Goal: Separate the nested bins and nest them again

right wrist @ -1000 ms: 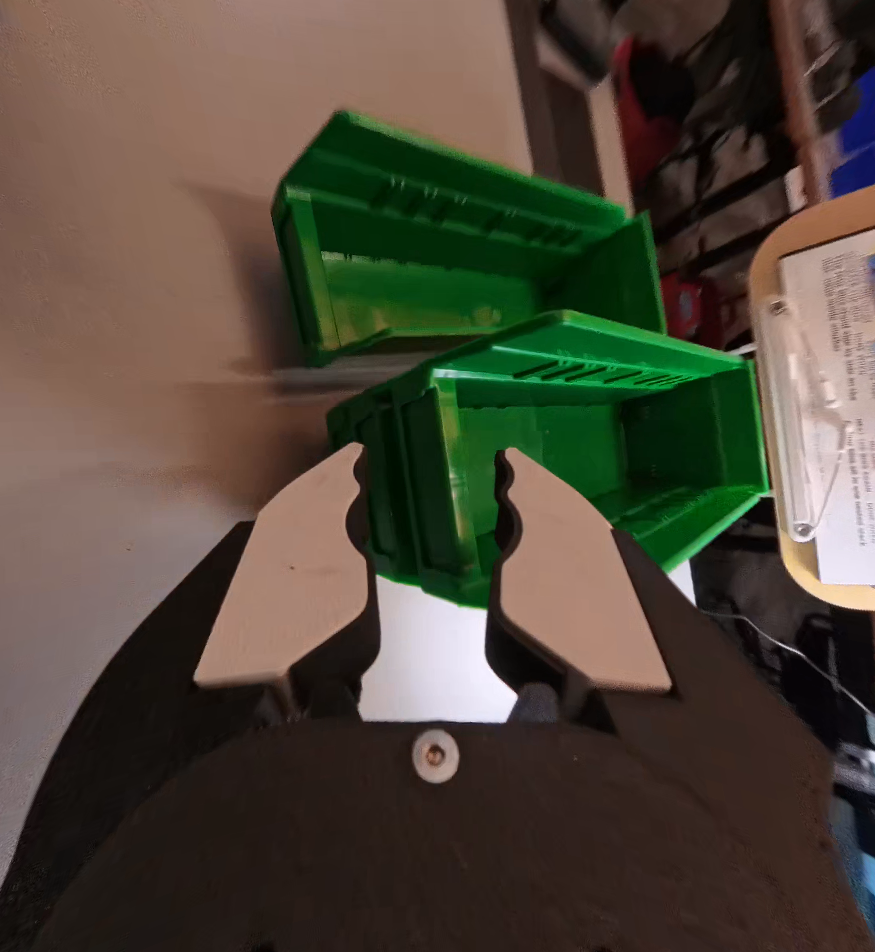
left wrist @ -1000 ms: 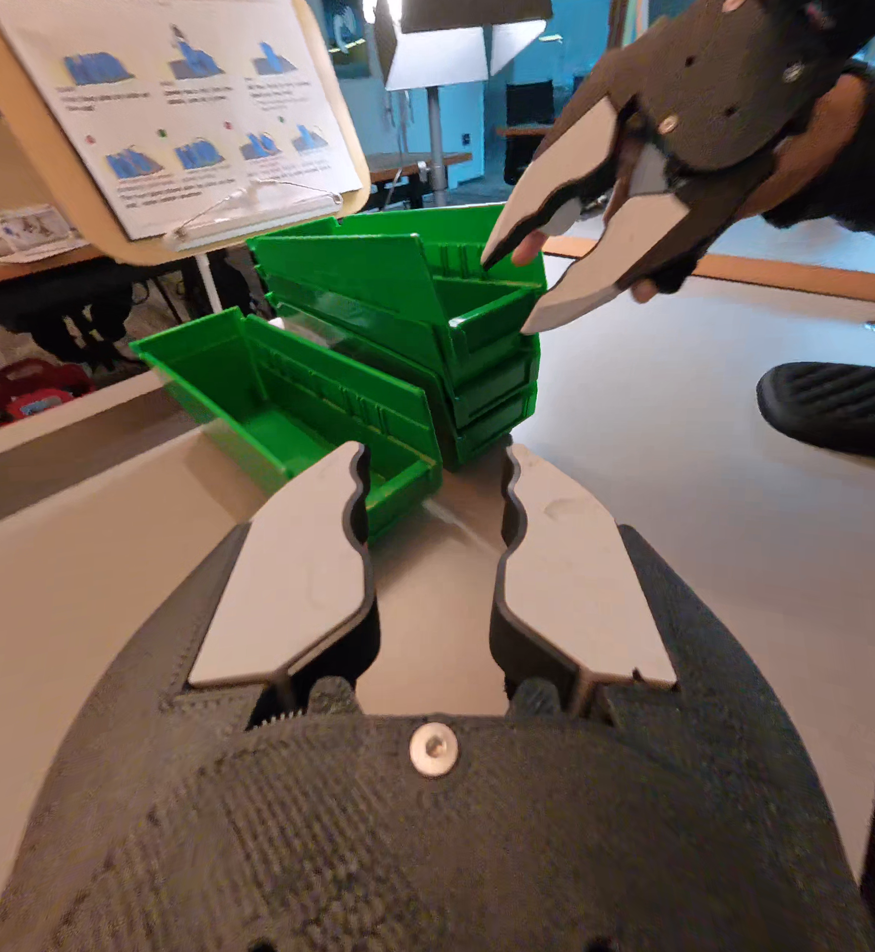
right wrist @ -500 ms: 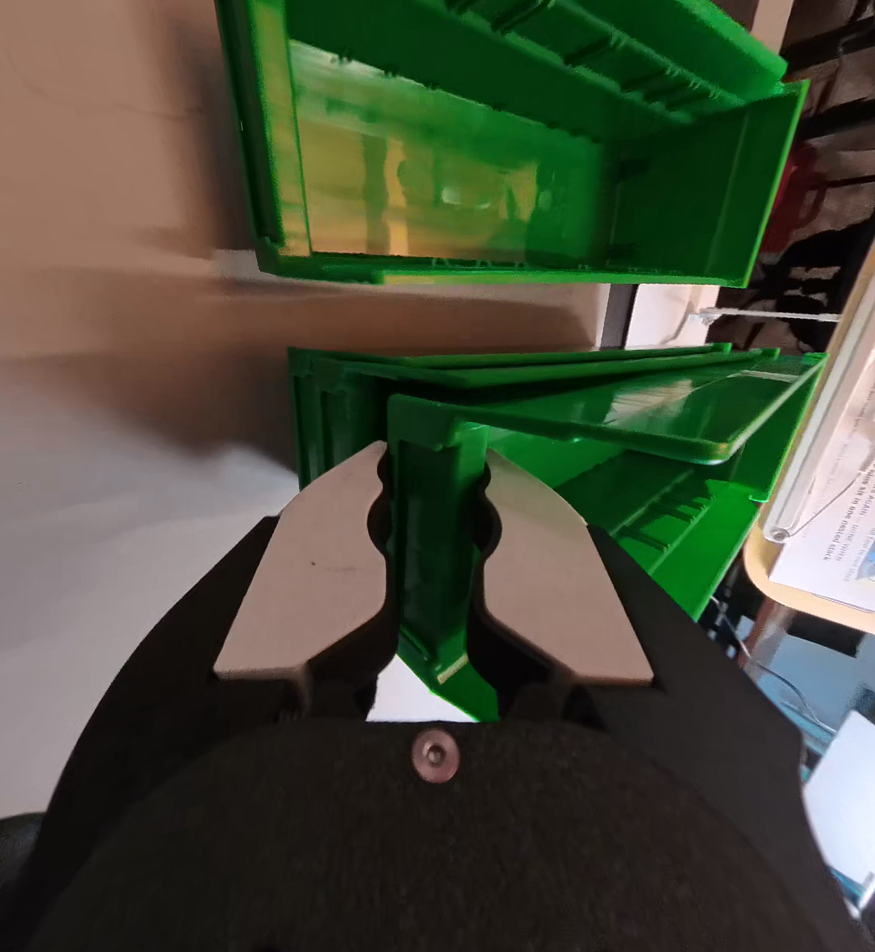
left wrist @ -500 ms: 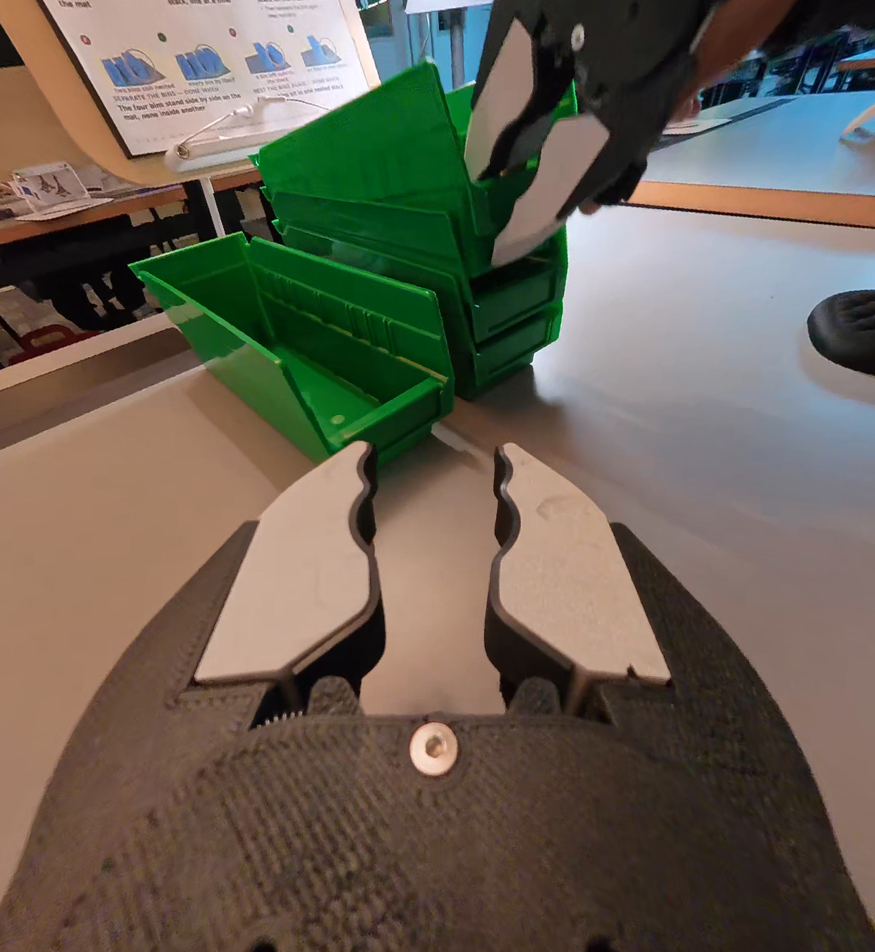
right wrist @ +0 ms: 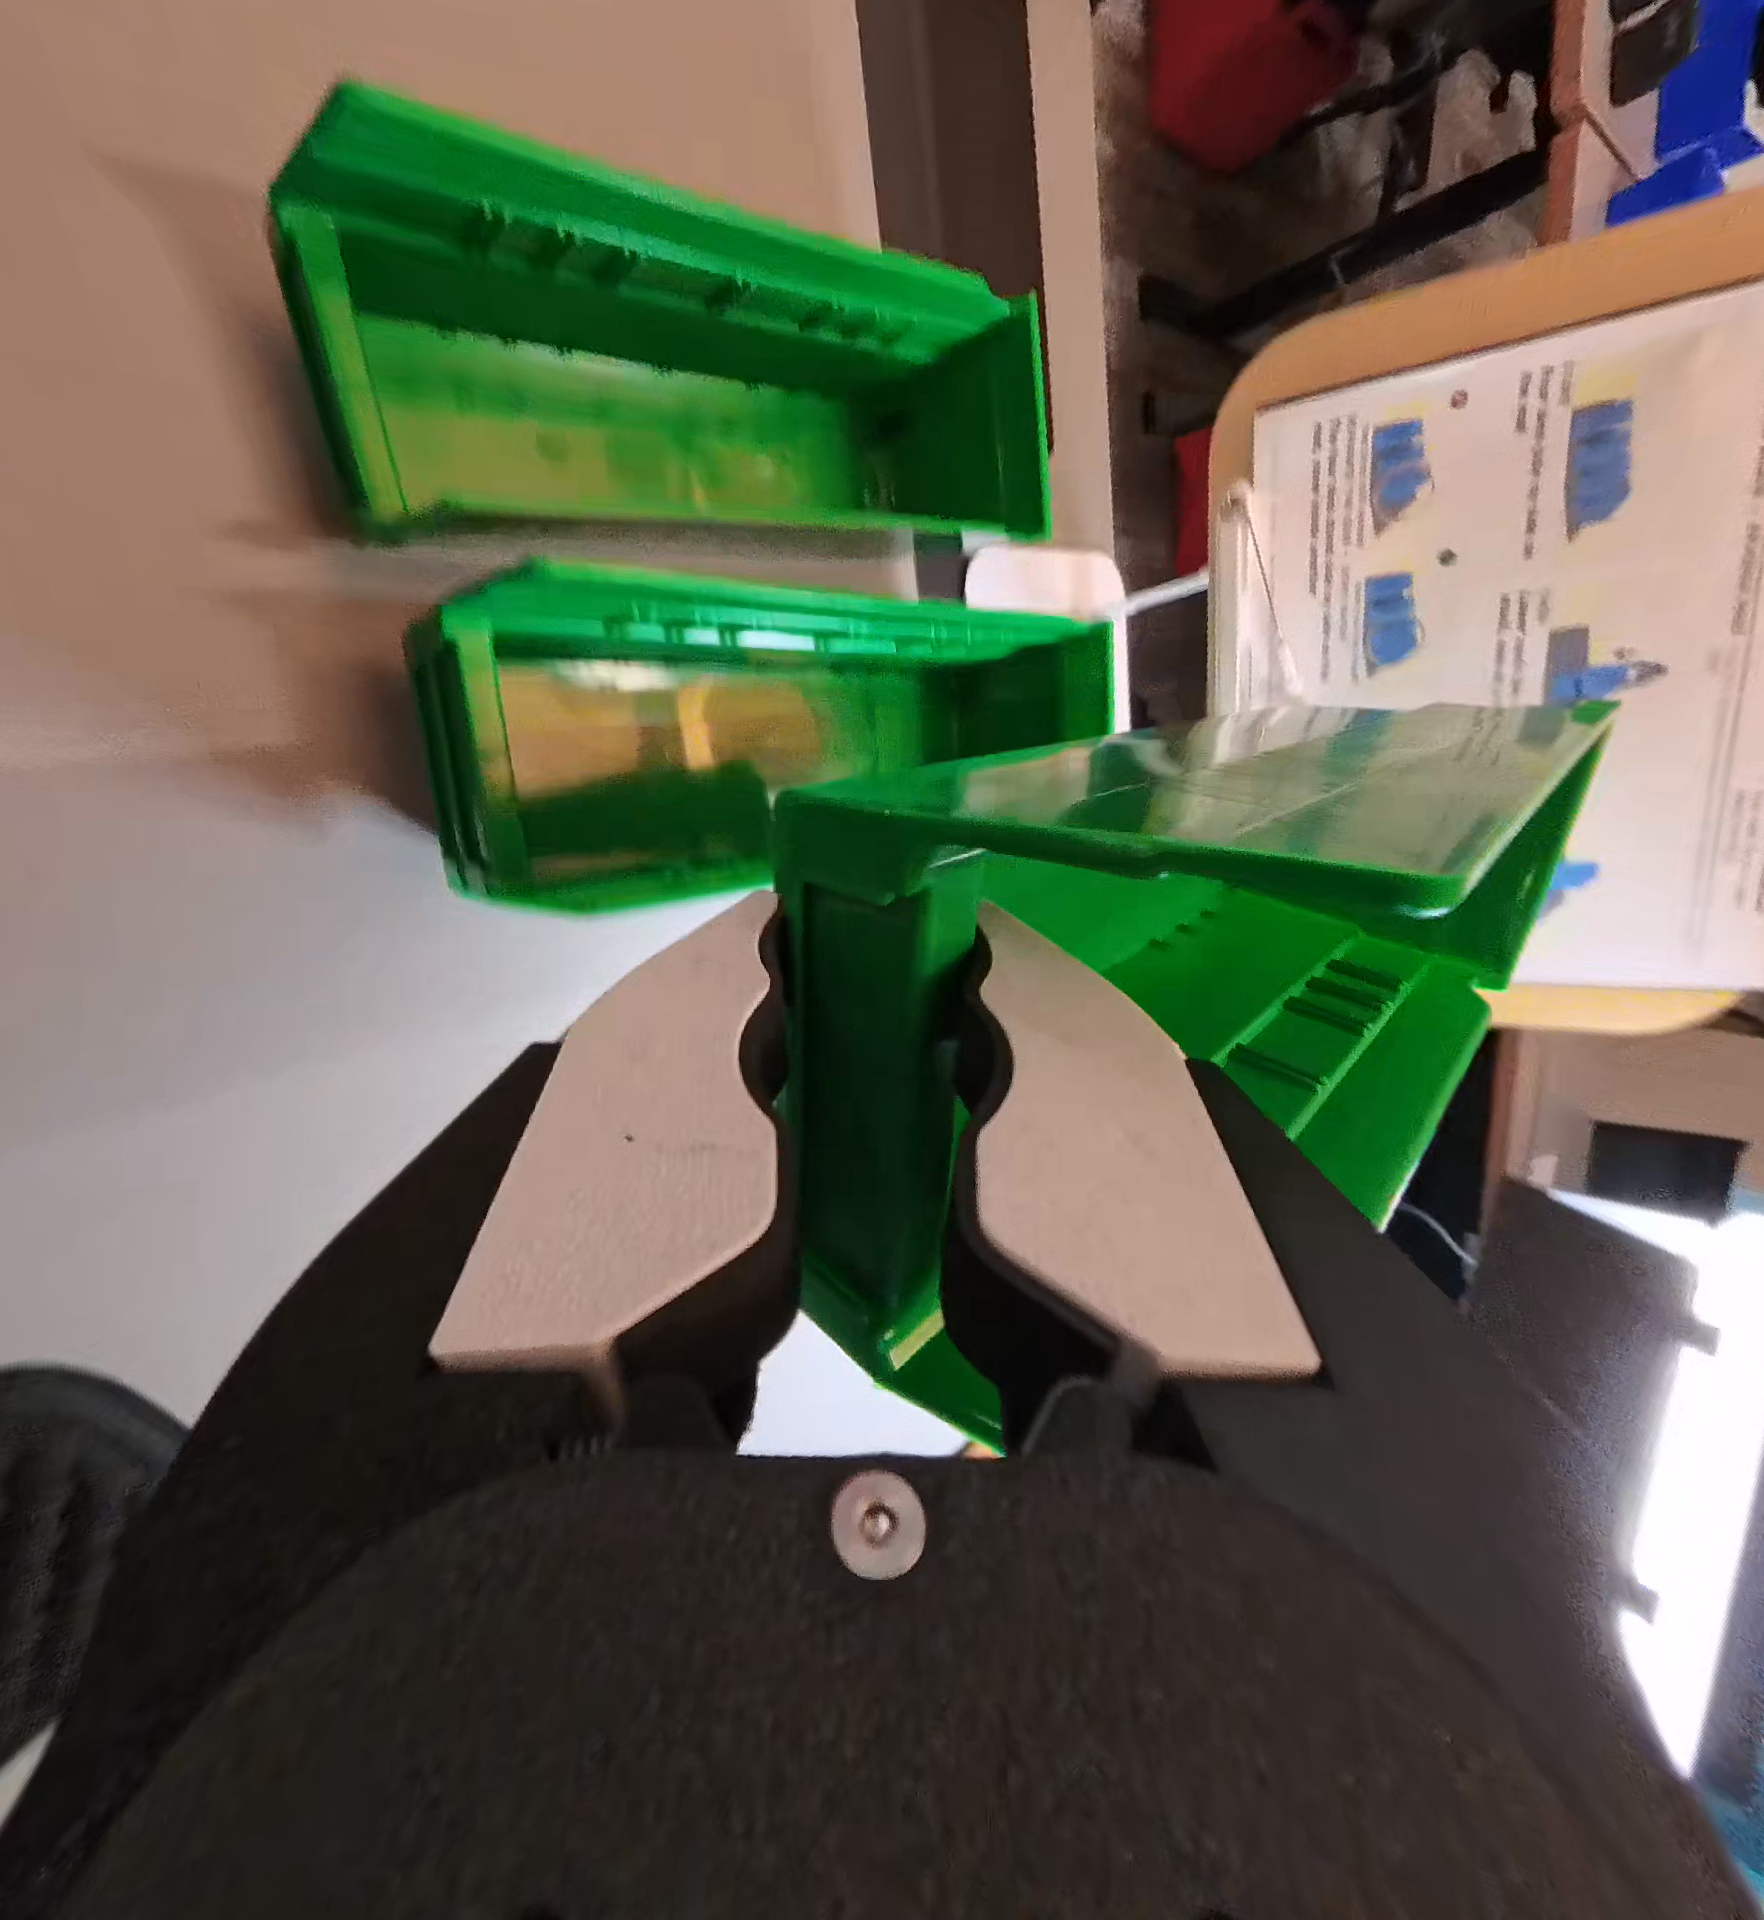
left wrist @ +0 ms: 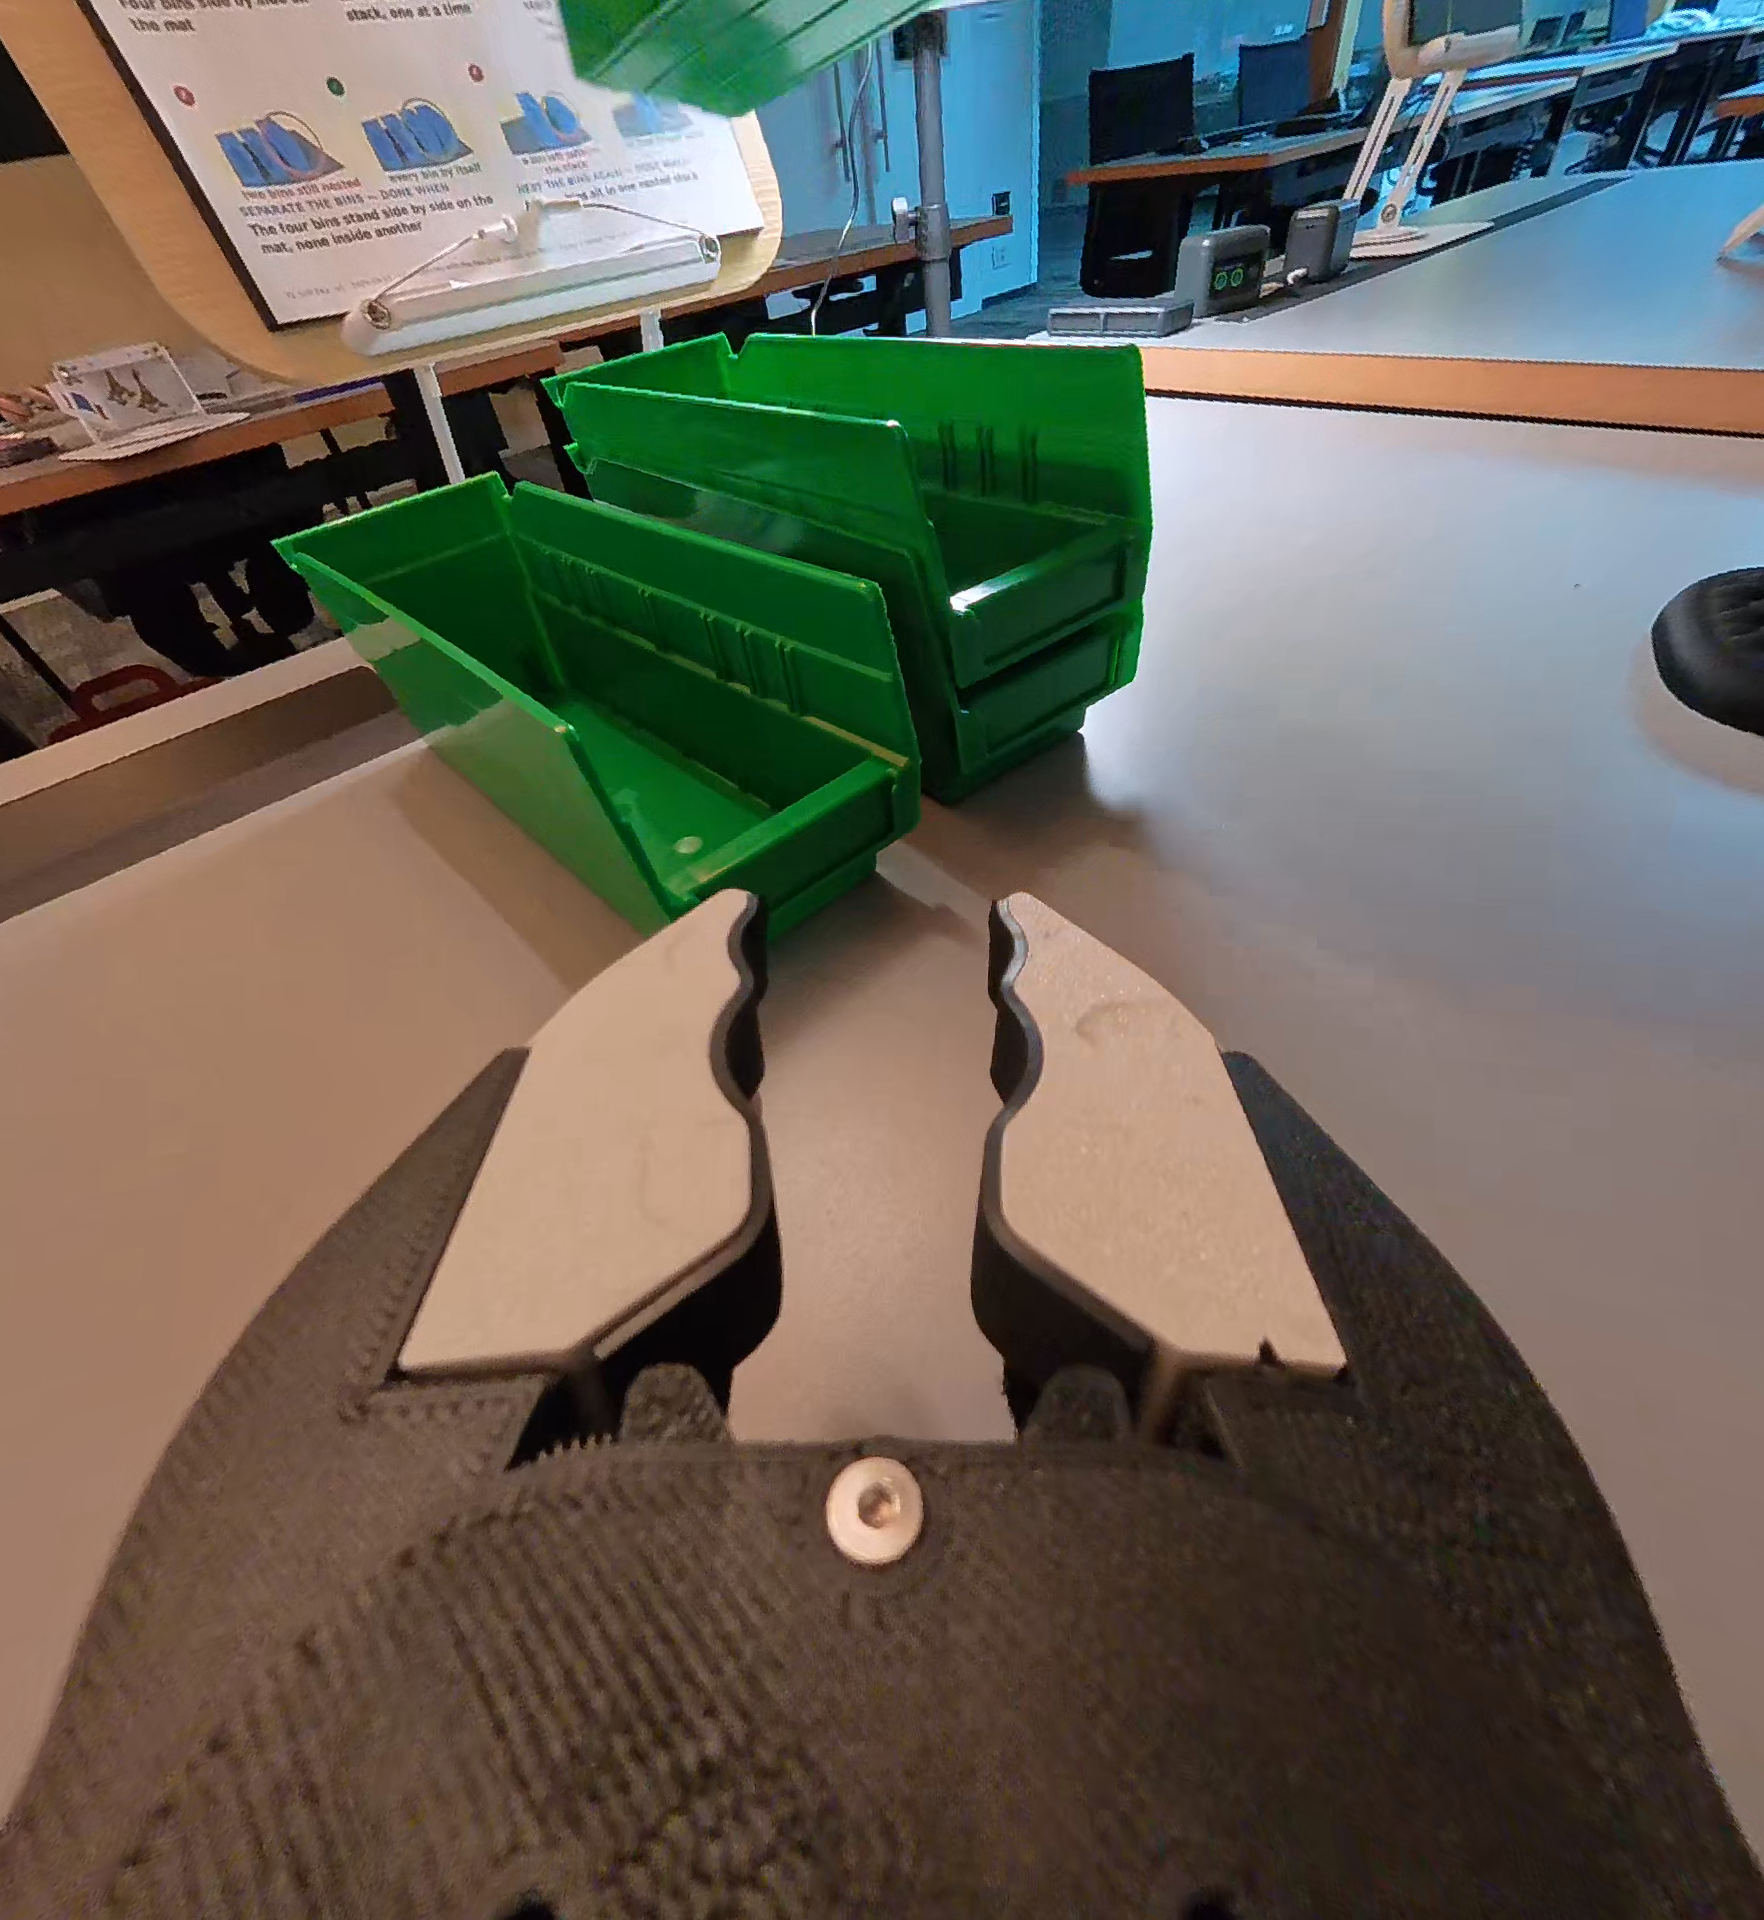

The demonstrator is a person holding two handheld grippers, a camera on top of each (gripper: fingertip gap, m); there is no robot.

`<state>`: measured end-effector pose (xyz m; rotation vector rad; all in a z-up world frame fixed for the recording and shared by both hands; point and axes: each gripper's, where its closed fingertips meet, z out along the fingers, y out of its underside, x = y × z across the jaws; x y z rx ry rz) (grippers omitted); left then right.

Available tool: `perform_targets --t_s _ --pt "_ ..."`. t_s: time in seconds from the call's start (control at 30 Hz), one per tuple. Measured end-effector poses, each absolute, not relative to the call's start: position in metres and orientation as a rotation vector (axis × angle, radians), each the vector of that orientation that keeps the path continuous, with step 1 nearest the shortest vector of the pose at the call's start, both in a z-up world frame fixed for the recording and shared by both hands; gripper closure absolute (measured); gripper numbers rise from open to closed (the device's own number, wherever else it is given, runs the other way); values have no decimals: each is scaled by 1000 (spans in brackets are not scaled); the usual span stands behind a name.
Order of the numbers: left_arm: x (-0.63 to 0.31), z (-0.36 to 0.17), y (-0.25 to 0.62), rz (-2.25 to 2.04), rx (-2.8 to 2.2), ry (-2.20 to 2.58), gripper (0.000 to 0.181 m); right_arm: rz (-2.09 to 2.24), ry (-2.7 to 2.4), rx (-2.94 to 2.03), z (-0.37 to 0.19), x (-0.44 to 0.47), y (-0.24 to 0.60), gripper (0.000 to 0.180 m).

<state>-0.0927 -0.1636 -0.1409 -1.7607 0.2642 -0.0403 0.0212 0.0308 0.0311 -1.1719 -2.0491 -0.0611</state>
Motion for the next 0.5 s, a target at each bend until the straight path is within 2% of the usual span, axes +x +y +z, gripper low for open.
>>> perform_targets --t_s 0.13,0.5 --pt "-92 -141 -163 -30 -1759 268 140 -186 -2066 -1188 2 77 61 151" --pt "-88 -143 -155 -15 -1779 283 141 -342 -2059 -1241 -163 204 151 150"
